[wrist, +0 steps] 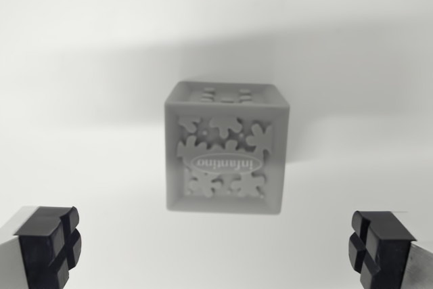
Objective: Destack cube
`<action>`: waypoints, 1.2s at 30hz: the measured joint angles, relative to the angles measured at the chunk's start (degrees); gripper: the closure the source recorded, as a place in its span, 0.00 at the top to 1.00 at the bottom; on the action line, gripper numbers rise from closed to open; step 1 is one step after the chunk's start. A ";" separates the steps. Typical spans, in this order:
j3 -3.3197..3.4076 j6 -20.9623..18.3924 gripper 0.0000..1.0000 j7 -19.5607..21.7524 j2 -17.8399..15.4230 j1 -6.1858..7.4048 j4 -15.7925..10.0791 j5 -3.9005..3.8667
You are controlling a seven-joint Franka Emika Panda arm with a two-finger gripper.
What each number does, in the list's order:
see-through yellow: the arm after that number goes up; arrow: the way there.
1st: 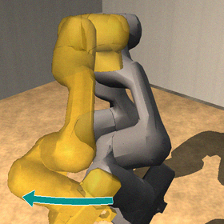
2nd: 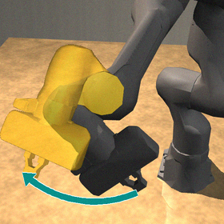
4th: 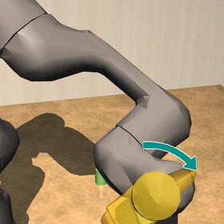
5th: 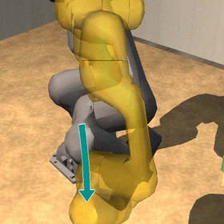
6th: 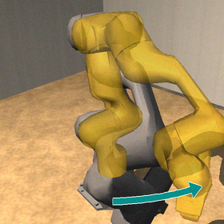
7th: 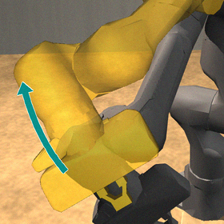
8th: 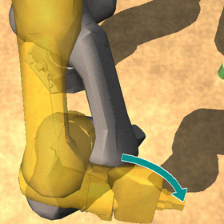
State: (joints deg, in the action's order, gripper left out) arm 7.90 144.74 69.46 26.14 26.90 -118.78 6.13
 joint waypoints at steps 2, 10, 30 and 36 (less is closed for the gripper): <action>0.15 -0.88 1.00 0.11 -0.97 0.11 -0.05 -0.16; 0.55 -4.54 1.00 0.73 -4.64 0.33 -0.08 -1.16; 0.78 -14.74 1.00 2.17 -12.78 0.39 2.17 -3.30; 0.79 -17.70 1.00 2.45 -14.56 0.39 3.41 -3.67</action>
State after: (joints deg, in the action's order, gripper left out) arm 8.69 127.04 71.91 11.58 27.29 -115.37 2.46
